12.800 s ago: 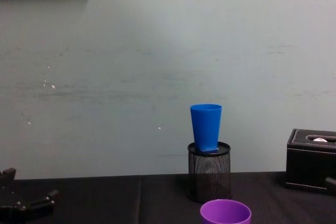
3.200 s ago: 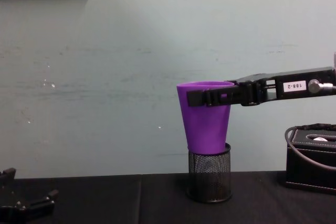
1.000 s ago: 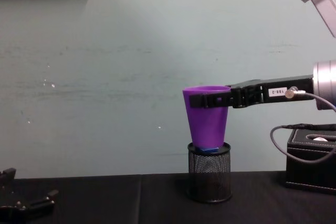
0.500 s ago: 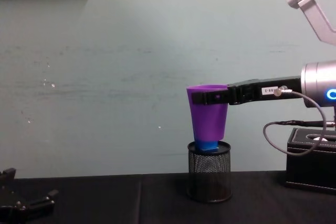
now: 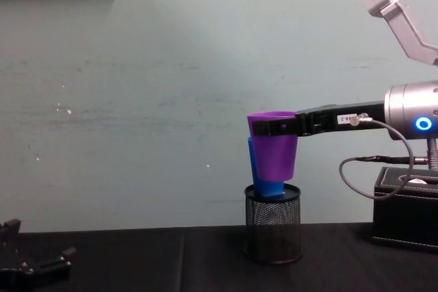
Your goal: Pick up one cup with a gripper and tap it against the other cup.
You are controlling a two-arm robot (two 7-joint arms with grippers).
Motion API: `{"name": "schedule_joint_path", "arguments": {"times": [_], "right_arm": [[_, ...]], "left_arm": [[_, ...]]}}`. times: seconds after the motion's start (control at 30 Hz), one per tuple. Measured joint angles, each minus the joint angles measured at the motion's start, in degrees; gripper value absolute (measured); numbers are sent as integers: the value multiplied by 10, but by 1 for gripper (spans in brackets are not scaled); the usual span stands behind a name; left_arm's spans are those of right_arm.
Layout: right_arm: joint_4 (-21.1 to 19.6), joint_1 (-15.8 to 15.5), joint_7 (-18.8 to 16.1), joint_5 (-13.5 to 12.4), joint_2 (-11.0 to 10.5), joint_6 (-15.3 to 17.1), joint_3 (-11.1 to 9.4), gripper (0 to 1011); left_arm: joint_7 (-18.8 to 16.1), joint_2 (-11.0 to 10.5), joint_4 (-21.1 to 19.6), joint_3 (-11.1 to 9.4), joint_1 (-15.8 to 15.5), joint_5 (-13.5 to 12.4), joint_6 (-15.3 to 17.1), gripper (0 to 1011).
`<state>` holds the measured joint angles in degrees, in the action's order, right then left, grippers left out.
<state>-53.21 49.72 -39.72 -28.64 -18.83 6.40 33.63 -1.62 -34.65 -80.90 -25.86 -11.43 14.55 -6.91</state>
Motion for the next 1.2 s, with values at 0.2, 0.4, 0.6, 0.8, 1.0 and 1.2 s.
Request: {"name": "schedule_joint_path", "arguments": {"times": [0.2,0.4,0.6,0.8,1.0,1.2], "right_arm": [[20,6,0,8,10,-7,-6,723],[43,14,-3,14,22,-13,-11,724],[72,26,-8,21,34,-21,-15,724],[95,37,-12,28,44,-29,-20,724],[118,47,-14,36,53,-38,-28,724],[125,50,-16,42,58,-40,-35,724]], "left_arm": [[0,0,0,0,0,0,0,1005],[0,0,0,0,0,0,0,1004],[0,0,0,0,0,0,0,1004],[0,0,0,0,0,0,0,1004],[0,0,0,0,0,0,0,1005],[0,0,0,0,0,0,0,1004]]}}
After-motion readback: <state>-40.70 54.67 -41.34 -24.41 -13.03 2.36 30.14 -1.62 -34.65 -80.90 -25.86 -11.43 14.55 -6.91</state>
